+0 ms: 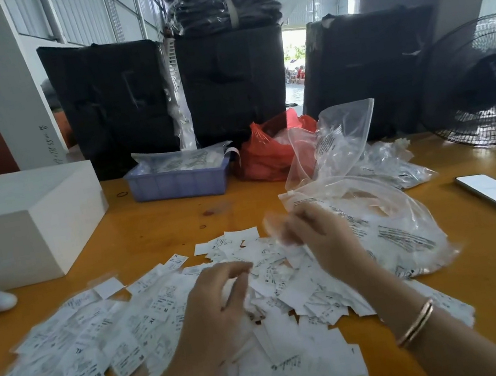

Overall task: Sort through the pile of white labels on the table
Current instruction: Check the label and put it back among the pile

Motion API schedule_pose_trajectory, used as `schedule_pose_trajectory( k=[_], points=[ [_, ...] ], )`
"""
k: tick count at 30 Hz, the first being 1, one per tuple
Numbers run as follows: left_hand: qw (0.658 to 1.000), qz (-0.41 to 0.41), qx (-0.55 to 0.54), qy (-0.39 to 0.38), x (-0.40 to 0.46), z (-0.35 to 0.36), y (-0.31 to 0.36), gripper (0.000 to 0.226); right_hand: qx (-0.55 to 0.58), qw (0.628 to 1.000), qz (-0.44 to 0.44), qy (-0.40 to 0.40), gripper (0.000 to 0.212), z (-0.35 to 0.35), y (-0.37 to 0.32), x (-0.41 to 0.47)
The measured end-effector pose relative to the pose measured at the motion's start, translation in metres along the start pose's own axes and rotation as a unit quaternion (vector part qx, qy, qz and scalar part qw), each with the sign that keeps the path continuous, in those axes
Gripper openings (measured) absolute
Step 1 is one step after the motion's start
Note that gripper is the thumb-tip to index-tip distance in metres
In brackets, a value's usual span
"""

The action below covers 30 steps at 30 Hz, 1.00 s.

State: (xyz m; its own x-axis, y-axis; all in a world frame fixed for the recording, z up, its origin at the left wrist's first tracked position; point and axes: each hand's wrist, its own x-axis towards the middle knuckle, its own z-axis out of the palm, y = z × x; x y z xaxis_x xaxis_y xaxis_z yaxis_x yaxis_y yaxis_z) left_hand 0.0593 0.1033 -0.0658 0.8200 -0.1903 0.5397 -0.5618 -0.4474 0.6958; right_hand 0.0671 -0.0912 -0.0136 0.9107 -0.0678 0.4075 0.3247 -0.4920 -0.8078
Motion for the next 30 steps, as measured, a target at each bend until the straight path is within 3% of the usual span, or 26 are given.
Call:
schedule_pose_trajectory(
  k=[1,3,5,6,10,13,15,19,23,26,28,30],
  points=[
    [1.0,-0.009,-0.012,0.024,0.001,-0.002,0.001,0.013,0.041,0.998,0.016,-0.042,0.014,0.011,-0.003,-0.007],
    [0.998,-0.036,-0.038,0.038,0.001,-0.007,0.001,0.034,0.082,0.992,0.027,-0.097,0.014,0.027,-0.003,-0.017],
    [0.996,-0.069,-0.057,-0.001,0.002,-0.011,0.0,0.055,0.074,0.99,0.012,-0.12,0.016,0.036,0.001,-0.022],
    [0.995,-0.078,-0.05,-0.026,0.002,-0.011,0.0,0.055,0.066,0.99,0.005,-0.126,0.017,0.039,0.003,-0.023],
    [0.996,-0.077,-0.005,-0.037,0.003,-0.005,-0.001,0.008,0.034,0.993,0.002,-0.115,0.021,0.046,0.013,-0.025],
    [0.994,-0.102,-0.035,-0.013,0.001,-0.001,-0.005,0.014,0.015,0.999,0.003,-0.053,0.02,0.048,0.021,-0.023],
    [0.991,-0.121,-0.047,0.023,0.003,-0.002,-0.005,0.011,-0.088,0.996,-0.02,-0.005,0.015,0.045,0.027,-0.021],
    [0.985,-0.148,-0.06,0.064,0.006,-0.004,-0.009,0.005,-0.389,0.916,-0.05,-0.079,0.035,0.049,0.038,-0.02],
    [0.984,-0.155,-0.066,0.065,0.006,-0.003,-0.008,0.006,-0.437,0.893,-0.087,-0.069,0.036,0.053,0.033,-0.02],
    [0.984,-0.153,-0.072,0.061,0.006,-0.003,-0.007,0.006,-0.482,0.866,-0.132,-0.024,0.022,0.055,0.028,-0.02],
    [0.984,-0.152,-0.077,0.06,0.006,-0.004,-0.007,0.007,-0.47,0.87,-0.146,0.016,0.02,0.057,0.024,-0.021],
    [0.983,-0.152,-0.081,0.059,0.005,-0.004,-0.006,0.007,-0.456,0.88,-0.131,-0.002,0.02,0.057,0.026,-0.021]
  ],
)
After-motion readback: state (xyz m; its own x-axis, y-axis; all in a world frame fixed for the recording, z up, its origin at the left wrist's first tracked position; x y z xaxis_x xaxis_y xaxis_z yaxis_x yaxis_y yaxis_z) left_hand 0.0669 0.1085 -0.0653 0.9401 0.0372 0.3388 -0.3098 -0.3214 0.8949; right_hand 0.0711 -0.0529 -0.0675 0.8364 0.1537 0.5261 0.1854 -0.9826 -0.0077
